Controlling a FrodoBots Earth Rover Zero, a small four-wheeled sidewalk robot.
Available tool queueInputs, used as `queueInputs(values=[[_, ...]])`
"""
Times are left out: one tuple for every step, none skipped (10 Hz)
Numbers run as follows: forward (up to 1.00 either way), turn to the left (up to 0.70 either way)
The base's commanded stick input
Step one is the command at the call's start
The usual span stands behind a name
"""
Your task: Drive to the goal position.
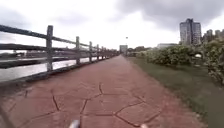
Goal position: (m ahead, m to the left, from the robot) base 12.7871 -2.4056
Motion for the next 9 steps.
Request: queueInputs(values=[[0.70,0.00],[0.70,0.00],[0.70,0.00],[0.70,0.00],[0.70,0.00],[0.70,0.00],[0.70,0.00],[0.70,0.00],[0.70,0.00]])
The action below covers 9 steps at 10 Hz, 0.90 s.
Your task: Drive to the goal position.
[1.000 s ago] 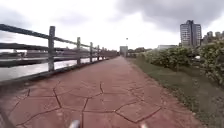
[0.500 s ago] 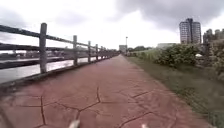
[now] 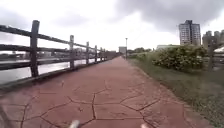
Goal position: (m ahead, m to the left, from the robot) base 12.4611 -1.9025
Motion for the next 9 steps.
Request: queueInputs(values=[[0.70,0.00],[0.70,0.00],[0.70,0.00],[0.70,0.00],[0.70,0.00],[0.70,0.00],[0.70,0.00],[0.70,0.00],[0.70,0.00]])
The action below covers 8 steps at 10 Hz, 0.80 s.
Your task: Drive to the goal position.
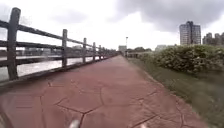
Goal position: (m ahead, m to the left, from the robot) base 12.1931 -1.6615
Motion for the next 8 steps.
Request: queueInputs(values=[[0.70,0.00],[0.70,0.00],[0.70,0.00],[0.70,0.00],[0.70,0.00],[0.70,0.00],[0.70,0.00],[0.70,0.00]])
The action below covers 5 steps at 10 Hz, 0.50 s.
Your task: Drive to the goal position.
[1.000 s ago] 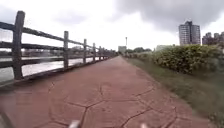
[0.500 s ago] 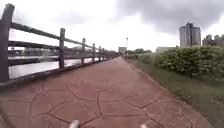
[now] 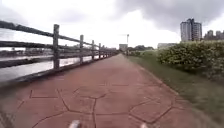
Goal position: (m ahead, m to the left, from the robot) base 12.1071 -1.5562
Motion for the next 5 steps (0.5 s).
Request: queueInputs(values=[[0.70,0.00],[0.70,0.00],[0.70,0.00],[0.70,0.00],[0.70,0.00]])
